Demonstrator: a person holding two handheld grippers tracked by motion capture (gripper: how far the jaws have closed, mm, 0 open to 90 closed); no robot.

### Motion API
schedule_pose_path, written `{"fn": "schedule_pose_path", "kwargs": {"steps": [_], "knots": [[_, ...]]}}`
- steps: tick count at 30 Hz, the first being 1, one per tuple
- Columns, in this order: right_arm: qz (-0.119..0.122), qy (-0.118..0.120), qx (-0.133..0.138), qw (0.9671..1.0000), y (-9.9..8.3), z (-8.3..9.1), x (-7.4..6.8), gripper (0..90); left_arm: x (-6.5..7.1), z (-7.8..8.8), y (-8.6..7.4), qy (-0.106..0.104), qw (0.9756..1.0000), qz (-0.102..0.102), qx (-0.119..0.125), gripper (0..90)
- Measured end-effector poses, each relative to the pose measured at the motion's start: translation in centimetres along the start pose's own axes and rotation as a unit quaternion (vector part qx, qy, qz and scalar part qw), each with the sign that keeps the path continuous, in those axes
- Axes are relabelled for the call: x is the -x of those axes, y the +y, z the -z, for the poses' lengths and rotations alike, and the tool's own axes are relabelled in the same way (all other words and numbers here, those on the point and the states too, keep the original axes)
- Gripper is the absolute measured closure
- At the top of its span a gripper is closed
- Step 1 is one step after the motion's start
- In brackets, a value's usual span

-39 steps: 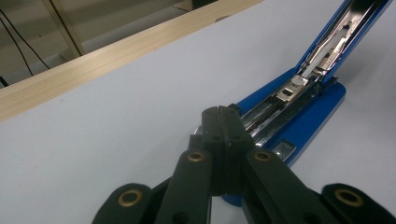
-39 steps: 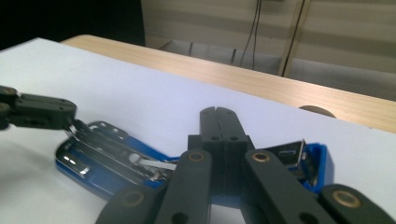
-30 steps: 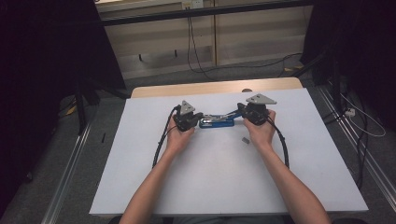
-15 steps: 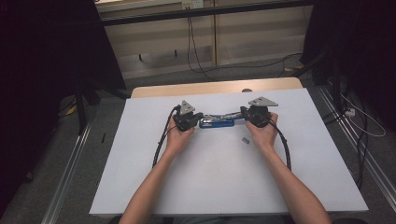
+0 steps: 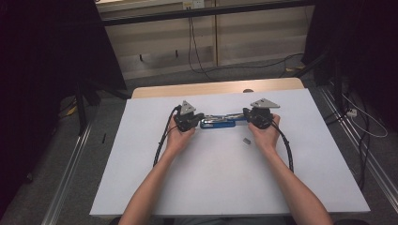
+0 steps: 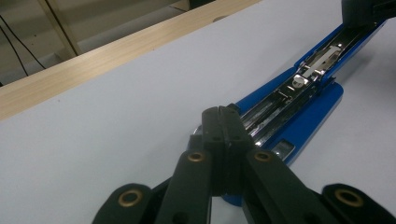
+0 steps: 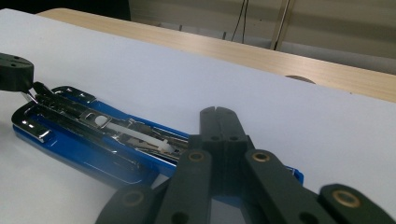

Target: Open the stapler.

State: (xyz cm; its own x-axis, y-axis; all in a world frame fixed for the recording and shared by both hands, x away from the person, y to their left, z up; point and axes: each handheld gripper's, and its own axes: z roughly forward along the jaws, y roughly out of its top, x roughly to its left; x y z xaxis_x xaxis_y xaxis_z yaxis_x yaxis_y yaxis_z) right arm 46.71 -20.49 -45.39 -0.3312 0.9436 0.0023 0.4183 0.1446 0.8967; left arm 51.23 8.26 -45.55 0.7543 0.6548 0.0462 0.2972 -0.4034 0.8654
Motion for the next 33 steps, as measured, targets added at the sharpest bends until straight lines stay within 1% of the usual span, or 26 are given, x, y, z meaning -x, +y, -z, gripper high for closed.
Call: {"fn": "schedule_pose_path", "kwargs": {"steps": [4, 5, 6, 10, 12, 14, 17, 19, 21, 25, 27, 28, 29, 30, 32, 33], "knots": [[0.002, 0.0, 0.0, 1.0, 0.04, -0.09, -0.08, 90.0, -0.02, -0.03, 0.09, -0.001, 1.0, 0.003, -0.001, 90.0], [0.001, 0.001, 0.0, 1.0, 0.05, -0.08, -0.08, 90.0, -0.04, -0.04, 0.13, -0.004, 1.0, 0.008, -0.003, 90.0], [0.002, 0.0, 0.0, 1.0, 0.07, -0.05, -0.07, 90.0, -0.1, -0.04, 0.17, -0.004, 1.0, 0.008, -0.004, 90.0], [0.0, 0.001, 0.001, 1.0, 0.06, 0.04, 0.15, 90.0, -0.05, -0.05, 0.24, -0.004, 0.9999, 0.007, -0.006, 90.0], [-0.001, 0.001, 0.001, 1.0, 0.1, 0.08, 0.22, 90.0, -0.07, -0.03, 0.29, -0.001, 1.0, -0.004, -0.007, 90.0], [0.001, 0.002, 0.002, 1.0, 0.18, 0.12, 0.26, 90.0, 0.02, 0.01, 0.41, -0.001, 1.0, -0.002, -0.008, 90.0], [-0.001, 0.003, 0.002, 1.0, 0.23, 0.13, 0.27, 90.0, 0.08, 0.22, 0.64, -0.001, 1.0, -0.002, 0.001, 90.0], [0.0, 0.004, 0.002, 1.0, 0.21, 0.15, 0.27, 90.0, 0.14, 0.25, 0.76, 0.001, 1.0, -0.005, -0.001, 90.0], [0.001, 0.003, 0.003, 1.0, 0.24, 0.21, 0.31, 90.0, 0.12, 0.25, 0.75, 0.001, 1.0, -0.004, -0.001, 90.0], [0.001, 0.013, 0.006, 0.9999, 0.34, 0.32, 0.38, 90.0, 0.14, 0.3, 0.72, 0.001, 1.0, 0.001, 0.003, 90.0], [0.002, 0.019, 0.005, 0.9998, 0.34, 0.38, 0.41, 90.0, 0.25, 0.35, 0.79, 0.001, 0.9999, 0.01, 0.005, 87.8], [0.003, 0.022, 0.005, 0.9997, 0.34, 0.41, 0.42, 90.0, 0.32, 0.36, 0.87, 0.004, 1.0, 0.005, 0.006, 85.9], [0.005, 0.024, 0.004, 0.9997, 0.33, 0.43, 0.45, 90.0, 0.43, 0.35, 0.96, 0.014, 0.9999, 0.004, 0.006, 80.3], [0.005, 0.024, 0.003, 0.9997, 0.33, 0.47, 0.49, 90.0, 0.44, 0.35, 0.96, 0.014, 0.9999, 0.007, 0.007, 76.8], [0.003, 0.029, 0.006, 0.9996, 0.39, 0.57, 0.54, 87.4, 0.36, 0.31, 0.81, 0.006, 0.9997, 0.022, 0.012, 76.1], [0.004, 0.03, 0.007, 0.9995, 0.44, 0.63, 0.55, 86.6, 0.31, 0.33, 0.79, 0.007, 0.9996, 0.024, 0.012, 74.6]]}}
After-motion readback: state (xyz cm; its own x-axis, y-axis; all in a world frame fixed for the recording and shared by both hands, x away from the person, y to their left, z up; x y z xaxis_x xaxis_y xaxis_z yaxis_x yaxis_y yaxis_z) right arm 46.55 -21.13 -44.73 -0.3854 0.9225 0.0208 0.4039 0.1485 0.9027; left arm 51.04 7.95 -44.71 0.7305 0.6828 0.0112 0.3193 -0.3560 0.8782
